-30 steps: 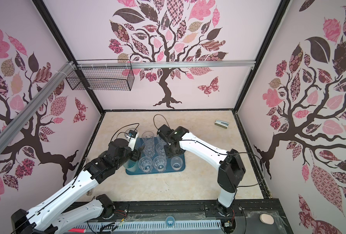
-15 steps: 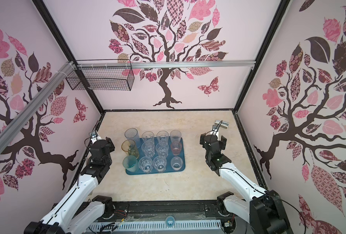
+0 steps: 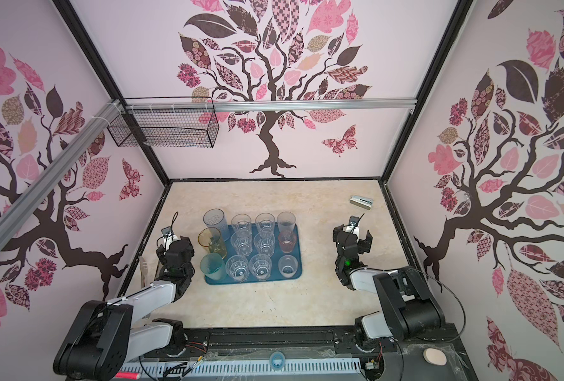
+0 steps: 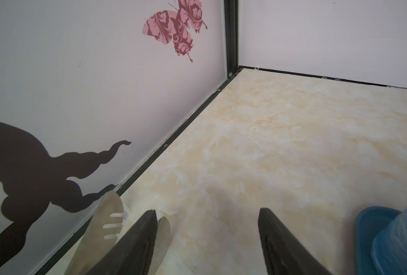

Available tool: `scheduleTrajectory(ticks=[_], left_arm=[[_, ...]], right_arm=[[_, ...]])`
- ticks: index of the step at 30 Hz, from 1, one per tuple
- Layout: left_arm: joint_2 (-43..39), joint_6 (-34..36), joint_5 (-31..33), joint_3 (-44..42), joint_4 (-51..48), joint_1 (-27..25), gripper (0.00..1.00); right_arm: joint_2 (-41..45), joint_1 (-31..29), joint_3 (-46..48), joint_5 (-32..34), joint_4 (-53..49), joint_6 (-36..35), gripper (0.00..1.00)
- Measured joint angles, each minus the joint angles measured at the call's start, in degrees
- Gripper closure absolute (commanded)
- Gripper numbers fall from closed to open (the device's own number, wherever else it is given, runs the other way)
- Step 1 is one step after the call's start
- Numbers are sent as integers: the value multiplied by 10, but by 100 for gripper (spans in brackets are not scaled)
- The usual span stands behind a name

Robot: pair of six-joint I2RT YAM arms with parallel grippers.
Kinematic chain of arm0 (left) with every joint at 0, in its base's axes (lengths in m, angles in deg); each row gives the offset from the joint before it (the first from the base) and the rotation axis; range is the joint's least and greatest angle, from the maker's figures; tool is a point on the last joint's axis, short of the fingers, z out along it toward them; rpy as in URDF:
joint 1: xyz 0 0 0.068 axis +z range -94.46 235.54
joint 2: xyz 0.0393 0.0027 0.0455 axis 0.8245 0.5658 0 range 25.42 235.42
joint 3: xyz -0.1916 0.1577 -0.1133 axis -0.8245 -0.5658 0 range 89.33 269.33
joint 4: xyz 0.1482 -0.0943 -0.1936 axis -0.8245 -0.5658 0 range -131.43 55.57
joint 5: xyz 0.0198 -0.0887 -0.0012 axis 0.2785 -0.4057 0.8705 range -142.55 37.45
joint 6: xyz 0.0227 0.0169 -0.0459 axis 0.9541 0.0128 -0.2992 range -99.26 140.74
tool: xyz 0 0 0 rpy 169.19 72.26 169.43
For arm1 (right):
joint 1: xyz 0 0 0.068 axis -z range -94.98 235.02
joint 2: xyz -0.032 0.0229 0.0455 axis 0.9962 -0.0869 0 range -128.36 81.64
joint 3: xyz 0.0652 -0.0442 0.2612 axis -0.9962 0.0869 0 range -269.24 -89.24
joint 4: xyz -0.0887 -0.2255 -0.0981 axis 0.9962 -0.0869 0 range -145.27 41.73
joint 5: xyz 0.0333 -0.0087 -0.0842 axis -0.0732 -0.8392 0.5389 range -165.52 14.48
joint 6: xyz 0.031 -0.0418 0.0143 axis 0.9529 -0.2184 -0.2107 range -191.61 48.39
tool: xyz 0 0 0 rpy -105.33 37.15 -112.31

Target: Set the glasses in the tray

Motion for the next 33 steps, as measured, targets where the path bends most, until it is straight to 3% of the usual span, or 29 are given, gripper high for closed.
scheduleTrajectory(ticks=[11, 18, 29, 30, 31, 33], left_arm=[[136, 32, -115, 1, 177, 29, 30], [140, 28, -157, 21, 170, 55, 30], [185, 27, -224, 50, 164, 76, 26], [185, 27, -226, 50, 168, 76, 10], [185, 28, -227, 50, 170, 76, 2], [185, 27, -232, 50, 169, 76, 2]], right_arm=[[-48, 40, -1, -77, 69, 9, 1], [-49, 78, 17, -149, 103, 30, 0], [-66, 82, 43, -180, 155, 33, 1], [-66, 82, 43, -181, 157, 33, 0], [-66, 82, 43, -181, 158, 33, 1], [-66, 82, 43, -182, 161, 33, 0]])
